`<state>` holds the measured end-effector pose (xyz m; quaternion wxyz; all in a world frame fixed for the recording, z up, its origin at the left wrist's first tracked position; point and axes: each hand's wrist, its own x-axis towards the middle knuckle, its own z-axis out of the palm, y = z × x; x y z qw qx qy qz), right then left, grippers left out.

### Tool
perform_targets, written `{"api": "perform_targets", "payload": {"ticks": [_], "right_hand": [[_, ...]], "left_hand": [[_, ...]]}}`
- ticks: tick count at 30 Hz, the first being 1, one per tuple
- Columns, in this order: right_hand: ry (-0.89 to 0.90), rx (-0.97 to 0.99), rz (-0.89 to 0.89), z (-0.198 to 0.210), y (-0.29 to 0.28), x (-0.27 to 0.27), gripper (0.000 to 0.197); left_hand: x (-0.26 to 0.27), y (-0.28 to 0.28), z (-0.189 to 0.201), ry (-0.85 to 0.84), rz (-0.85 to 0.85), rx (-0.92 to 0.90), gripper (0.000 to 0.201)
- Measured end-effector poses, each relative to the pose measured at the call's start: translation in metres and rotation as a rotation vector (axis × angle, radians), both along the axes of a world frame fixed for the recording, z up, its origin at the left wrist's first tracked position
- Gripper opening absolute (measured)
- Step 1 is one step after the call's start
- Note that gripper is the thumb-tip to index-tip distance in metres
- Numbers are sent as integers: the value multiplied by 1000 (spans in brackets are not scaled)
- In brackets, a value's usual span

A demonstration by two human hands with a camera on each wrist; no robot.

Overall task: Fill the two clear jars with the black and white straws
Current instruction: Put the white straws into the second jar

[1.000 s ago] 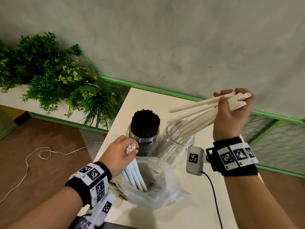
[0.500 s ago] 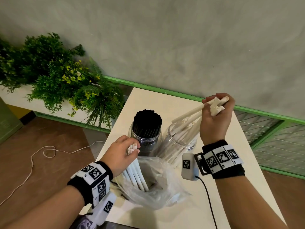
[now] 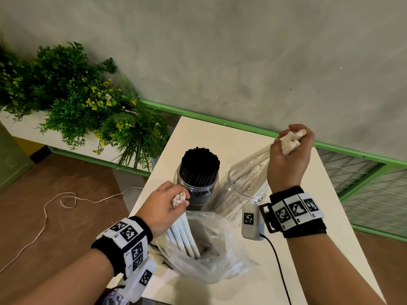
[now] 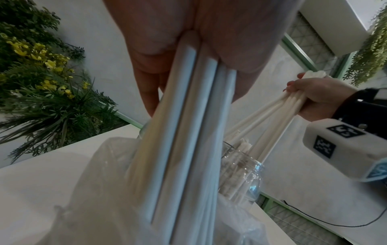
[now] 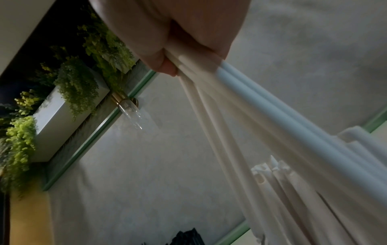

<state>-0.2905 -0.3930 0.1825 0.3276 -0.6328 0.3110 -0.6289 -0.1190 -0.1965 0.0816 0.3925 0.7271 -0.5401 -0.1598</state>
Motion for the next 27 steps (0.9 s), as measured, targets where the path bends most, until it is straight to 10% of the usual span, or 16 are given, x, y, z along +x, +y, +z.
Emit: {"api": "perform_targets", "payload": {"ticks": [27], "right_hand": [[10, 184, 73, -17, -17, 11, 42]], "left_hand": [[3, 1, -3, 16, -5, -31, 31]]}}
